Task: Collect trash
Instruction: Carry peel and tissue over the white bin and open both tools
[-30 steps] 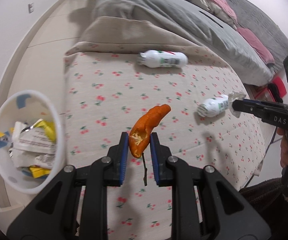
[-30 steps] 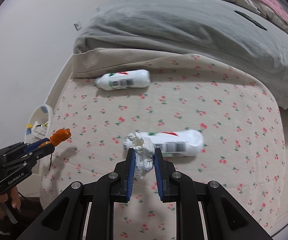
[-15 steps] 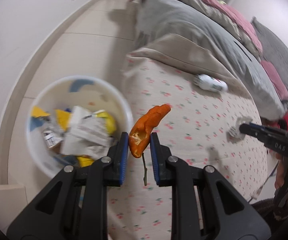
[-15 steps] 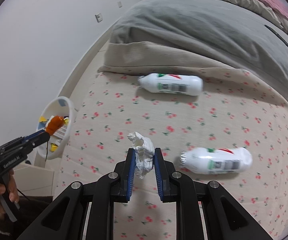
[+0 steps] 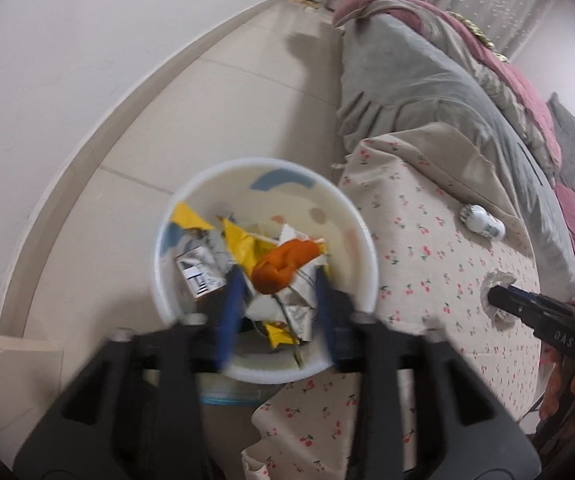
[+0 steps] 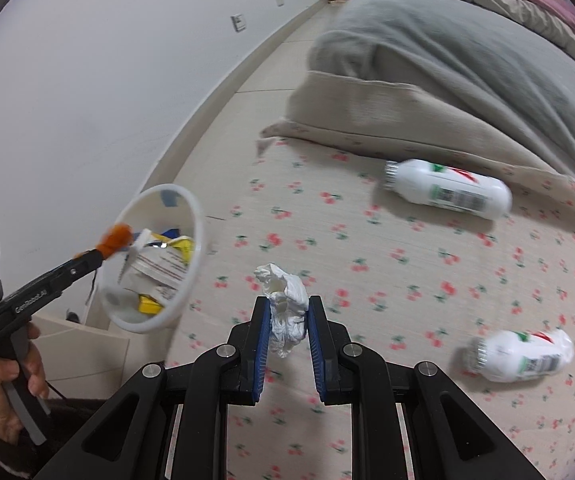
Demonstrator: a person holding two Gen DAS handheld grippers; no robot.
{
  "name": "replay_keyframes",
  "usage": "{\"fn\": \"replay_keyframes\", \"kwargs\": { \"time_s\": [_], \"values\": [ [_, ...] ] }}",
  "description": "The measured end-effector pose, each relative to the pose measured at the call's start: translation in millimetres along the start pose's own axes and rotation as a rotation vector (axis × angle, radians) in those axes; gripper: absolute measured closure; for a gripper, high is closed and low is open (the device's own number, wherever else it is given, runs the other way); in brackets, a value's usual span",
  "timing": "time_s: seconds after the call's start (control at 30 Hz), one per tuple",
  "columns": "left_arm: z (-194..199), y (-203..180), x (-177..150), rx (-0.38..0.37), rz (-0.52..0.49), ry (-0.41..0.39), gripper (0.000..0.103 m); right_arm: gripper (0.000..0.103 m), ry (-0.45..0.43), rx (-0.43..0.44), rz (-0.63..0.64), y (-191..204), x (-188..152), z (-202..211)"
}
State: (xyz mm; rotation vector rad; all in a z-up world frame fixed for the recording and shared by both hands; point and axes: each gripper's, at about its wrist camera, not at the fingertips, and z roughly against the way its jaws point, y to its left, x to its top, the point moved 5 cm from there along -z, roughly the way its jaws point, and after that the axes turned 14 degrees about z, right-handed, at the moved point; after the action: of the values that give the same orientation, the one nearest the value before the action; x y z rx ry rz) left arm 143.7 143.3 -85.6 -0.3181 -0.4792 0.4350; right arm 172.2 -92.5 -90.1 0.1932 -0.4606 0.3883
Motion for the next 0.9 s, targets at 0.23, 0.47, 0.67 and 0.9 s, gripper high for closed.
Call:
{"fn": "replay_keyframes", "kwargs": {
  "time_s": [0.23, 0.47, 0.67, 0.9],
  "values": [
    [8.9, 24.8, 7.1, 0.062, 0.05, -0.02, 0.026, 0.084, -0.008, 0.043, 0.041, 30.5, 15.6, -16.1],
    [14.5, 44.5, 11.6, 0.163, 0.034, -0.061, 0.012, 0.083, -0.006, 0.093, 0.063, 56.2, 30.9, -39.3],
    [18.4, 53.5, 12.4, 0.182, 0.027, -0.063, 0.01, 0.083, -0.011, 0.124, 0.092, 80.2, 41.5, -56.9],
    [17.9, 60.4, 10.3, 0.188, 0.045, -0.041, 0.009, 0.077, -0.057, 0.16, 0.12, 97.5, 49.1, -62.9]
  ]
}}
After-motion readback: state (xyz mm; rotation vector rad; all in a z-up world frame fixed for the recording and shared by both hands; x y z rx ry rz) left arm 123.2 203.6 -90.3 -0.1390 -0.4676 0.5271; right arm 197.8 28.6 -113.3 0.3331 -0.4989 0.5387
